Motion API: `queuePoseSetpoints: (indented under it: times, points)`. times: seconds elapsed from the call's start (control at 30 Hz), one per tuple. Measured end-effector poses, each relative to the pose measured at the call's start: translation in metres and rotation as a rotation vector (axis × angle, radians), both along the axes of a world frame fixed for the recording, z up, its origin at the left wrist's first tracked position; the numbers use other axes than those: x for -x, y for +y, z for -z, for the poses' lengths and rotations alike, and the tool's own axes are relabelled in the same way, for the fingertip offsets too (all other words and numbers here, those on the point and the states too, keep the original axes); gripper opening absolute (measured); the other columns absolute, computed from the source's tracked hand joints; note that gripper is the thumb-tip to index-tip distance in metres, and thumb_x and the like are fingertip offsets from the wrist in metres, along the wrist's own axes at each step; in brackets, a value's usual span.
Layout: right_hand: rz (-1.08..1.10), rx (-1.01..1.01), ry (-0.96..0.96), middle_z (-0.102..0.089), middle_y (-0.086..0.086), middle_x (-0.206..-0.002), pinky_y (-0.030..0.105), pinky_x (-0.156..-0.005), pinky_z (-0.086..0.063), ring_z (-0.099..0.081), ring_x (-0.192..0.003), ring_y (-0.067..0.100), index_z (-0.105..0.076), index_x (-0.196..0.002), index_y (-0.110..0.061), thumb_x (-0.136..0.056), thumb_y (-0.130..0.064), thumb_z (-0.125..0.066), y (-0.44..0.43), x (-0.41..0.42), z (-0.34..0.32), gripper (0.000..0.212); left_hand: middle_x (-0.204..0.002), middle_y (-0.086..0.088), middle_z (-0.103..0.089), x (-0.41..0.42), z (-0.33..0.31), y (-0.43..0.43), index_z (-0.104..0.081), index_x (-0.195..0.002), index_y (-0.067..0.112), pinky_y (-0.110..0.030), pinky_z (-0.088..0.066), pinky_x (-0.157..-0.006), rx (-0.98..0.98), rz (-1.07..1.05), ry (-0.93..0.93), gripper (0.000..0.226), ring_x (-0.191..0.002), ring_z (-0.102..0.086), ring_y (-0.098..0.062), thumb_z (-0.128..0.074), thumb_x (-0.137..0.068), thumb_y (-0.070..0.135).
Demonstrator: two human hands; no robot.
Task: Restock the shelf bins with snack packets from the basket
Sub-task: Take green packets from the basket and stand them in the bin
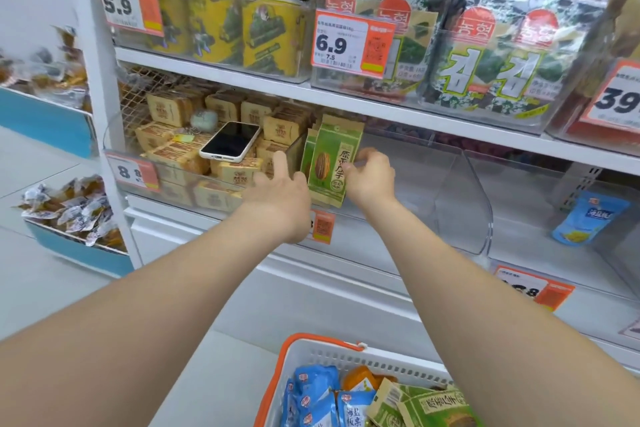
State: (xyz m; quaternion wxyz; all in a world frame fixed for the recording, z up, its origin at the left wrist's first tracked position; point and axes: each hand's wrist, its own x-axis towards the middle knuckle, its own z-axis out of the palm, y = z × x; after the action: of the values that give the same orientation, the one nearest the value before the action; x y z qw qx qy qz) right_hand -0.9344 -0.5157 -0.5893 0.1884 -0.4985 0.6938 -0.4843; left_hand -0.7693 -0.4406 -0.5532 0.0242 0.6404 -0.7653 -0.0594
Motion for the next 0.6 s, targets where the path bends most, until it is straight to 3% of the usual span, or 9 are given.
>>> queuePoseSetpoints:
  times: [0.17,0.37,0.5,0.6]
  points:
    - [0.055,-0.096,0.126,-0.07,0.011,-0.103,0.029,-0.075,-0.045,-0.063,-0.093,0.028,-0.073,-0.095,-0.009,-0.092,-0.017,-0.074,-0.016,-0.016,0.012,0.009,-0.143,-0.015,-0.011,-0.001,0.0,-0.003,-0.043,-0.13,0.011,-0.044,-0.041,-0.083,0.031,0.0,0.0,0.043,-0.113,-0.045,-0.038,-0.059,-0.09,0.006]
    - [0.131,-0.217,0.162,-0.071,0.008,-0.102,0.033,-0.073,-0.051,-0.067,-0.091,0.03,-0.073,-0.094,-0.013,-0.084,-0.024,-0.083,-0.023,-0.019,0.007,0.018,-0.14,-0.015,-0.014,-0.002,-0.001,-0.003,-0.047,-0.128,0.011,-0.041,-0.041,-0.078,0.059,0.023,-0.013,0.039,-0.099,-0.049,-0.035,-0.058,-0.091,0.004]
    - [0.132,-0.238,0.156,-0.071,0.008,-0.092,0.041,-0.074,-0.063,-0.072,-0.082,0.033,-0.069,-0.089,-0.013,-0.078,-0.028,-0.08,-0.019,-0.026,0.003,0.022,-0.139,-0.015,-0.014,-0.001,-0.001,-0.001,-0.048,-0.125,0.01,-0.04,-0.042,-0.077,0.057,0.027,-0.03,0.036,-0.097,-0.052,-0.034,-0.057,-0.092,0.005]
    - [0.103,-0.249,0.132,-0.071,0.007,-0.086,0.041,-0.071,-0.064,-0.072,-0.077,0.03,-0.067,-0.083,-0.014,-0.073,-0.03,-0.076,-0.013,-0.025,0.0,0.021,-0.138,-0.015,-0.015,0.0,-0.001,-0.001,-0.047,-0.122,0.011,-0.04,-0.043,-0.077,0.058,0.033,-0.028,0.032,-0.095,-0.054,-0.034,-0.059,-0.092,0.006]
